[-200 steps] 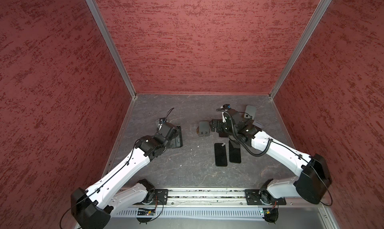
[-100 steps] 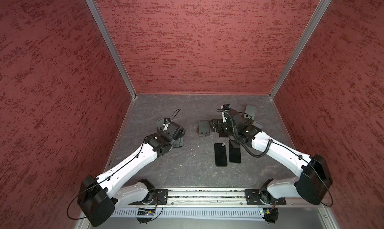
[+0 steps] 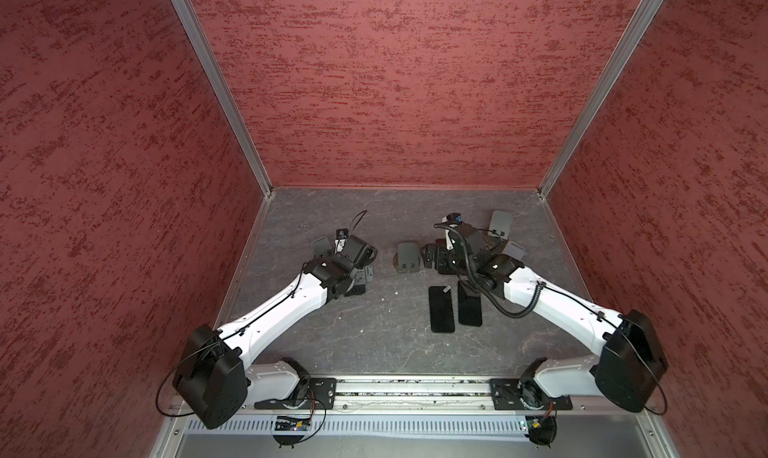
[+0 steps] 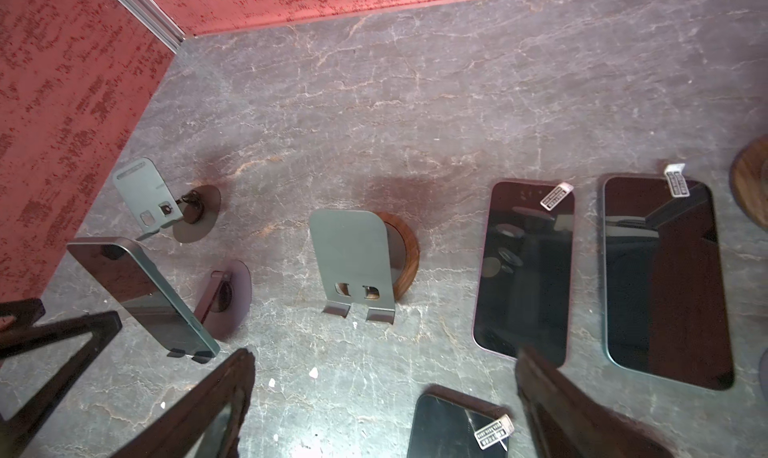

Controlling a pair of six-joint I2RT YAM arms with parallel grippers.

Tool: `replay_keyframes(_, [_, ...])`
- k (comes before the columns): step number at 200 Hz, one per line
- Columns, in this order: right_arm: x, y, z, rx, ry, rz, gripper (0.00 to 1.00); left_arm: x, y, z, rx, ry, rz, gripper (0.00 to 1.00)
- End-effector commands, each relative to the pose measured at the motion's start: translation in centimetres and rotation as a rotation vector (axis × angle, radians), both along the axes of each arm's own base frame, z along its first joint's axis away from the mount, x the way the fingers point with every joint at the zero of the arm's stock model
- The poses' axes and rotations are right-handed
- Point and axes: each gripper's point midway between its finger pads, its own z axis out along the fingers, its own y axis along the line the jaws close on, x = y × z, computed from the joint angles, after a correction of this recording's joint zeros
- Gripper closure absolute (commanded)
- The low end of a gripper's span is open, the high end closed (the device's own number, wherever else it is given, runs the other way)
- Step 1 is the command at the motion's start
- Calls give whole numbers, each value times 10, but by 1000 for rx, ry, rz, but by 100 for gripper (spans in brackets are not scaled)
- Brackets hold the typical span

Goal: Remove the phone from the phone stand
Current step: 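Move the right gripper toward the emptied stand while the left gripper hovers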

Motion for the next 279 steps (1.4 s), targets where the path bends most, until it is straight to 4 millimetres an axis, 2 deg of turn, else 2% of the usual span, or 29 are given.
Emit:
replay_keyframes(1, [1,-3,9,-2,-40,-9,1,14,-8,5,-14,-31,-16,0])
replay_keyframes(90, [-1,-4,-1,-22,-28,0,1,24,-3,-19,3,22,32,2])
replay_keyframes(169, [-2,-3,-1,-22,-21,7,1,29,-2,-31,11,33,42,5])
replay_keyframes(279, [-7,-6,1,-6,-8,-4,1,31,2,-44,-25,45,84,19])
